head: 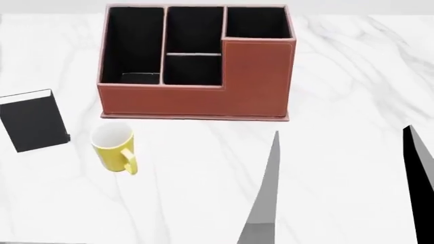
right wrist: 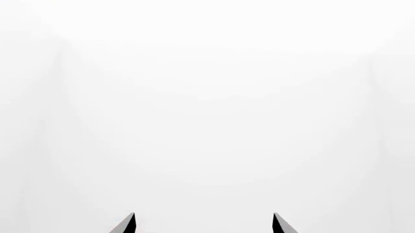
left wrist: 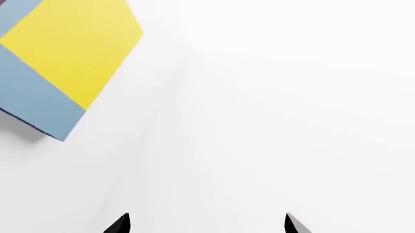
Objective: Pick up the yellow and white mug and place it to the right of the caddy.
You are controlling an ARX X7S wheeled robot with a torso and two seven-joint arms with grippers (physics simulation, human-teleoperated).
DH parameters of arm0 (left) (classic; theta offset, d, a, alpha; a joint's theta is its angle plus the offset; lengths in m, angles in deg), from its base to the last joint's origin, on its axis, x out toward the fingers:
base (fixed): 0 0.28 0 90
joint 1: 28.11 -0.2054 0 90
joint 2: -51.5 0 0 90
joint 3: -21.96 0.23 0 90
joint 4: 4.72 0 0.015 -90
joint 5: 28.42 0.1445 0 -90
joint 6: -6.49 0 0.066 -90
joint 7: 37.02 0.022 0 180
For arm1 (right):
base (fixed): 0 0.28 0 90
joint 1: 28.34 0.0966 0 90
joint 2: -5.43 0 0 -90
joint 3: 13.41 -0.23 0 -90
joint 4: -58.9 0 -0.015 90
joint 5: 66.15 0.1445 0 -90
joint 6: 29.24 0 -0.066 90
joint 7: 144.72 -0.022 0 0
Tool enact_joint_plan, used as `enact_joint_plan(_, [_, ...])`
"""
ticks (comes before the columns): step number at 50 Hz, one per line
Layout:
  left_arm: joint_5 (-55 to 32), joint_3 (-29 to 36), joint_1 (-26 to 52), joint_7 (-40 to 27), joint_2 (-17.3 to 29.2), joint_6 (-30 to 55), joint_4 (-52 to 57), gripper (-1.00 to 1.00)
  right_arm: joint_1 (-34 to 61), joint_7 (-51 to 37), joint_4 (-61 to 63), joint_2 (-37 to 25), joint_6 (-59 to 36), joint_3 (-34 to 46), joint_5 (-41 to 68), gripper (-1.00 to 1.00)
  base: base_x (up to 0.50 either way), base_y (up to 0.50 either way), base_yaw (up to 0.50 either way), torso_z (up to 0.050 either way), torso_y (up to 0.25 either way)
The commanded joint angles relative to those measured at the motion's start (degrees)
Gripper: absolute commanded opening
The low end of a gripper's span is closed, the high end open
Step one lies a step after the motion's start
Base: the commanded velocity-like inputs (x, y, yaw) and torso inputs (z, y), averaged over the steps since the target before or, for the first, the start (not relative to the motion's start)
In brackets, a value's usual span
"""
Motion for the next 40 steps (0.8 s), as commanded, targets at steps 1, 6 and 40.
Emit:
enact_joint_plan(1, [0.8, 1.2, 0.0, 0.0, 0.0, 0.2, 0.0, 1.00, 1.5, 0.0, 0.0, 1.2, -2.0, 1.2, 0.3, 1.00, 0.46, 0.00, 0.00, 0.000, 0.000])
enact_joint_plan(6, [2.6, 2.9, 0.7, 0.0, 0.0, 0.8, 0.0, 1.00, 1.0, 0.0, 0.0, 1.3, -2.3, 0.8, 0.6, 1.00, 0.50, 0.00, 0.00, 0.000, 0.000])
enact_joint_plan(40, [1.2, 2.2, -0.4, 0.0, 0.0, -0.3, 0.0, 1.00, 3.0, 0.0, 0.0, 0.7, -0.4, 2.5, -0.4, 1.00, 0.25, 0.00, 0.00, 0.000, 0.000])
